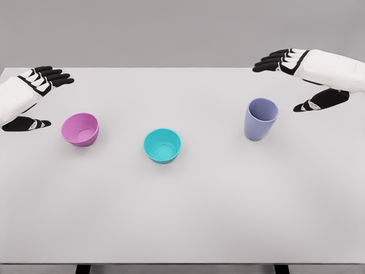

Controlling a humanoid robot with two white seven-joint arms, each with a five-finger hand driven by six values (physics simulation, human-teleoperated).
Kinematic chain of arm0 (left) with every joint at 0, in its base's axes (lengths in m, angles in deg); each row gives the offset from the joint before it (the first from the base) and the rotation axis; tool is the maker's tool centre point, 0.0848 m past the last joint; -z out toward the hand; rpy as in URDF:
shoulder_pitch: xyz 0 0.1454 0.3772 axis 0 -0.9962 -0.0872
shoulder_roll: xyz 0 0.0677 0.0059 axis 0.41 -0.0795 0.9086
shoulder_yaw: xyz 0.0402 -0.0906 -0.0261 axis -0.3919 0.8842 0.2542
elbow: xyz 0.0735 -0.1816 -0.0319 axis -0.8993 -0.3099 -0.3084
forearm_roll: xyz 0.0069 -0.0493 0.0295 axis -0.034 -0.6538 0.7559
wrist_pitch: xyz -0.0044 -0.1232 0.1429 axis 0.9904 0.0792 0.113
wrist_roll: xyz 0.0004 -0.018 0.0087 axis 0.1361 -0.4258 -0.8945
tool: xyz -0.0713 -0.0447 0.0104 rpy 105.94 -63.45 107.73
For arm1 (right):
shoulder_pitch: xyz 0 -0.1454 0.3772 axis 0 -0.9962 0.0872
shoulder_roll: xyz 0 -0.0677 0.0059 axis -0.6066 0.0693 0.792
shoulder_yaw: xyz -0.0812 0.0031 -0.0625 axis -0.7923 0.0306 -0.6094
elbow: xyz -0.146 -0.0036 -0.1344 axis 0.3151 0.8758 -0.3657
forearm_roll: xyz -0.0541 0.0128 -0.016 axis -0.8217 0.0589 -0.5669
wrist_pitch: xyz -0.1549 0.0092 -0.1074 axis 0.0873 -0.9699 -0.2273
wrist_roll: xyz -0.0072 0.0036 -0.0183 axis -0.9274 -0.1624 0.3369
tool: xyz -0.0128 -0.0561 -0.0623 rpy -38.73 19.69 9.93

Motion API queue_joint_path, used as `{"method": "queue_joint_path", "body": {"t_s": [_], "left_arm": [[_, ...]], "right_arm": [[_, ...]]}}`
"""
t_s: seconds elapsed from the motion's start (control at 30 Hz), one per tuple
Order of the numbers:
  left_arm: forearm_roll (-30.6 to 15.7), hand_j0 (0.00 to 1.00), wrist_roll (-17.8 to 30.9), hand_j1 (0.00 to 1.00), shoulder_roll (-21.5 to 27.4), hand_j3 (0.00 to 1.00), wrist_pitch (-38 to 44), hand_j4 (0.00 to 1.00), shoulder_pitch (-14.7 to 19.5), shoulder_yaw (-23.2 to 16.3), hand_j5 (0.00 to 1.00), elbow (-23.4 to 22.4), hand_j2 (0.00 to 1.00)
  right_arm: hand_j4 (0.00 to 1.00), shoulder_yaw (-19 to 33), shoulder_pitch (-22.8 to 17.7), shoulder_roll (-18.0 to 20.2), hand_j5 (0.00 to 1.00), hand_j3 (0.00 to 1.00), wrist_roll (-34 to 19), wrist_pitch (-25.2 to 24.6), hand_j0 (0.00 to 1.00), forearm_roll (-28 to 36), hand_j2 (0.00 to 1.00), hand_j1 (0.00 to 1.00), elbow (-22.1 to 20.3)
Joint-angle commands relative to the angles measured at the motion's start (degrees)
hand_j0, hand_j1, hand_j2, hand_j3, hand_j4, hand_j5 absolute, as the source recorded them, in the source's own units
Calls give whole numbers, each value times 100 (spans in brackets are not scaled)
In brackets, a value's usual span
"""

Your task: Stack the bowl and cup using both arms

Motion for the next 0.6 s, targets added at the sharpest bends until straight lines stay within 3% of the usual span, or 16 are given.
{"method": "queue_joint_path", "body": {"t_s": [0.0, 0.13, 0.2, 0.3, 0.37, 0.4, 0.47, 0.53, 0.57], "left_arm": [[-39, 100, -3, 100, 7, 100, 2, 100, 0, -5, 100, 1, 100], [-39, 100, 58, 100, 7, 100, 2, 100, 0, 4, 100, 1, 100], [-82, 100, 391, 100, 7, 100, 2, 100, 18, 21, 100, 10, 100], [-275, 99, 1444, 99, 77, 99, 2, 99, 79, 311, 99, 10, 99], [-1022, 100, 2772, 100, 86, 100, 2, 100, 88, 320, 100, 54, 100], [-1347, 100, 3171, 100, 95, 100, 2, 100, 88, 320, 100, 132, 100], [-1691, 100, 3171, 100, 279, 100, 2, 100, 88, 303, 100, 290, 100], [-1717, 100, 3171, 100, 490, 100, 91, 100, 97, 232, 100, 704, 100], [-1717, 100, 3171, 100, 482, 100, 600, 100, 123, 232, 100, 765, 100]], "right_arm": [[100, 0, 0, 2, 100, 100, 3, -21, 100, -150, 100, 100, -30], [100, 106, 44, -50, 100, 100, 3, -21, 100, -168, 100, 100, 14], [100, 114, 18, -86, 100, 100, 3, -30, 100, -203, 100, 100, 14], [100, 457, -44, -59, 100, 100, 3, -39, 100, -203, 100, 100, -4], [100, 466, -97, -50, 100, 100, 3, -12, 100, -177, 100, 100, -30], [100, 431, -105, -24, 100, 100, 3, -4, 100, -159, 100, 100, -39], [100, 404, -140, 2, 100, 100, 3, 146, 100, -150, 100, 100, -12], [100, 466, -149, 143, 100, 100, 3, 289, 100, -150, 100, 100, -109], [100, 457, -149, 257, 100, 100, 3, 289, 100, -150, 100, 100, -205]]}}
